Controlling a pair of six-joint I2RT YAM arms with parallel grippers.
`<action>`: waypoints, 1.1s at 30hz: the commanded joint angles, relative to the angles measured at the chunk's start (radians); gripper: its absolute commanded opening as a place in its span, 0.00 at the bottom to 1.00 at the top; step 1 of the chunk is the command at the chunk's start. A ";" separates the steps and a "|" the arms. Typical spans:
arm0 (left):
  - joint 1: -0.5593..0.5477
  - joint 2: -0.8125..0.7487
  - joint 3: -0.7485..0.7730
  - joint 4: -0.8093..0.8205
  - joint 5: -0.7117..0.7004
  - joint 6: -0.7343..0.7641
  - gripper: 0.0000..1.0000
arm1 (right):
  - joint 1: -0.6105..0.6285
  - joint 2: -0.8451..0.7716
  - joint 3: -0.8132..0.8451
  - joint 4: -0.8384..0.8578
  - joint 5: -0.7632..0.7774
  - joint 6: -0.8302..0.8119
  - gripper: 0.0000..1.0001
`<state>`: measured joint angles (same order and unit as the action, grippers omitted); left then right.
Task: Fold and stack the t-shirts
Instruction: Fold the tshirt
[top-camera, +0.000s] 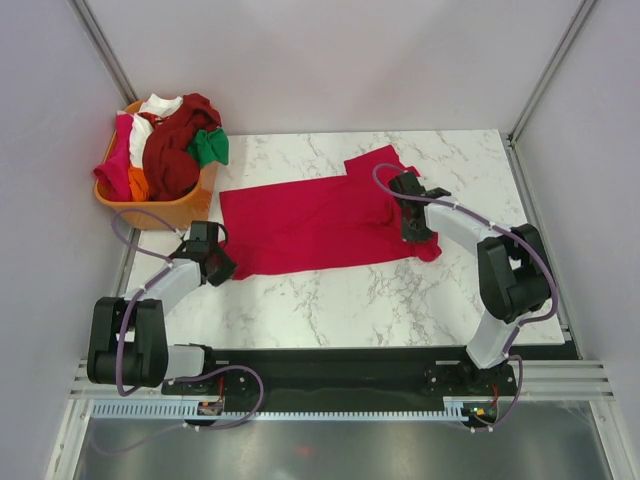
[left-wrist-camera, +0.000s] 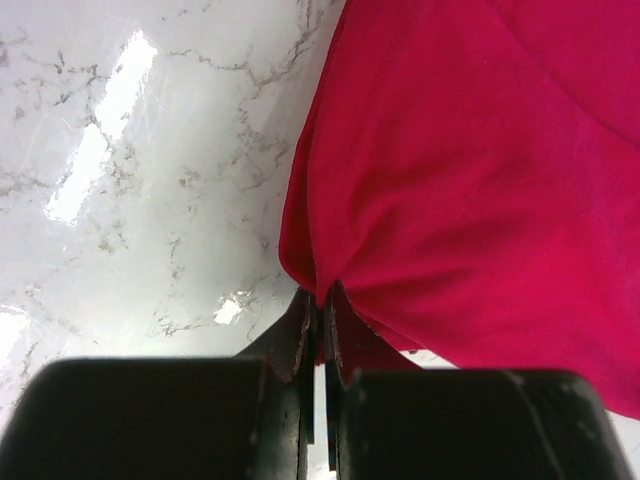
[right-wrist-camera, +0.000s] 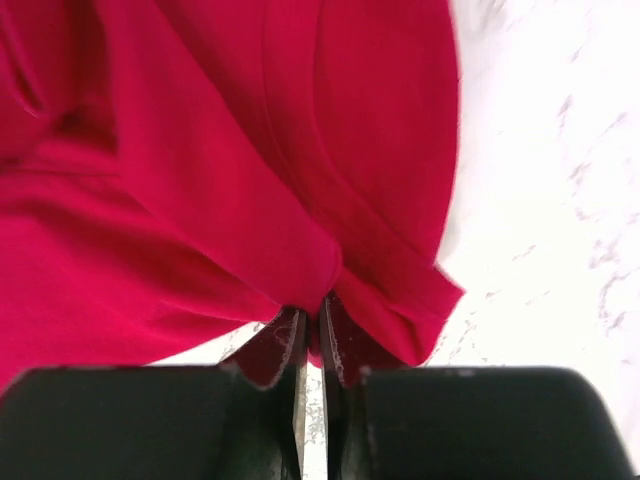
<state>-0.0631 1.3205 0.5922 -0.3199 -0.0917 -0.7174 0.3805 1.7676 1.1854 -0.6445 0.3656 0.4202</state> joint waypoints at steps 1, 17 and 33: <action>-0.001 -0.007 -0.014 0.031 -0.046 -0.037 0.02 | 0.001 -0.019 0.097 -0.041 0.097 -0.014 0.08; 0.009 -0.109 -0.046 0.007 -0.100 -0.060 0.02 | -0.190 0.251 0.404 -0.287 0.174 -0.052 0.76; 0.009 -0.093 -0.040 0.008 -0.069 -0.056 0.02 | -0.206 -0.273 -0.091 0.025 -0.306 0.064 0.93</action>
<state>-0.0601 1.2217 0.5377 -0.3096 -0.1513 -0.7513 0.1928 1.5467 1.1854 -0.7242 0.2058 0.4156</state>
